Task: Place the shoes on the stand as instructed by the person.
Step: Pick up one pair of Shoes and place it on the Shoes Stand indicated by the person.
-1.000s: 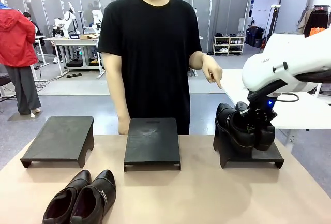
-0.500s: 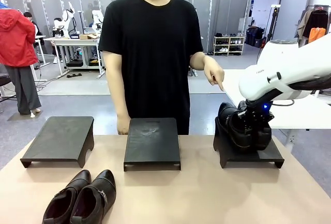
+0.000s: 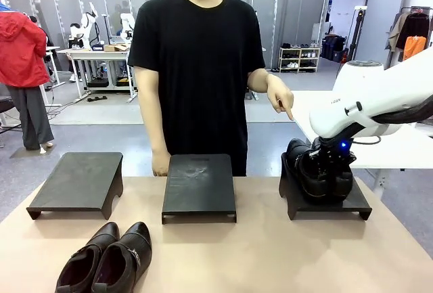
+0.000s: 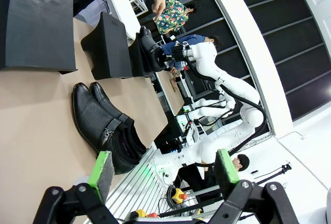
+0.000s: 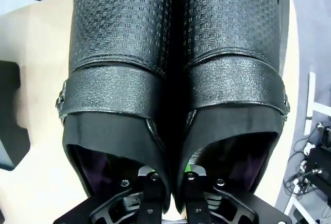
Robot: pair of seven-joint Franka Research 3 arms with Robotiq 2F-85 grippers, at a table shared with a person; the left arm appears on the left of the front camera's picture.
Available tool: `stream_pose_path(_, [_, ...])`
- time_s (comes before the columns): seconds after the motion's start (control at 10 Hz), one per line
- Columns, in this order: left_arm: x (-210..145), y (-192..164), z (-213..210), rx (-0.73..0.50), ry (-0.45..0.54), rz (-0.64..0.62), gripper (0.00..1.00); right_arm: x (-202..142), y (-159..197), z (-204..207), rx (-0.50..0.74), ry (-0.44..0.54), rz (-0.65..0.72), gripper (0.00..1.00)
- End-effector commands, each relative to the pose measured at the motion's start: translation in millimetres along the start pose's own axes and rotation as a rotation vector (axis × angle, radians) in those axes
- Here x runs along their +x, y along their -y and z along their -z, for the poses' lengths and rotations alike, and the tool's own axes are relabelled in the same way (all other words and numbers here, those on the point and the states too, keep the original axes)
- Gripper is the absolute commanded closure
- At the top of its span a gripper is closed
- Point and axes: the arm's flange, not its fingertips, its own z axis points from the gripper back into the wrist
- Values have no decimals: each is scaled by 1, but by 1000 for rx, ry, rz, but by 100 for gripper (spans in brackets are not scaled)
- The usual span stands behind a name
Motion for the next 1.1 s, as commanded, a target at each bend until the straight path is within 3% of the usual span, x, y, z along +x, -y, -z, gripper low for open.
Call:
stream_pose_path(0.0, [-1, 3, -1, -13, 2, 14, 0, 11, -4, 0, -25, 21, 45, 90])
stream_pose_path(0.5, [-1, 3, -1, -13, 2, 14, 0, 11, -3, 8, -39, 7, 53, 90])
stream_pose_path(0.6, [-1, 3, -1, -13, 2, 14, 0, 9, -5, 8, -40, 6, 53, 79])
stream_pose_path(0.9, [-1, 3, -1, -13, 2, 14, 0, 4, -3, 4, -43, 2, 58, 14])
stream_pose_path(1.0, [-1, 3, -1, -13, 2, 14, 0, 2, -1, 0, -42, 5, 61, 0])
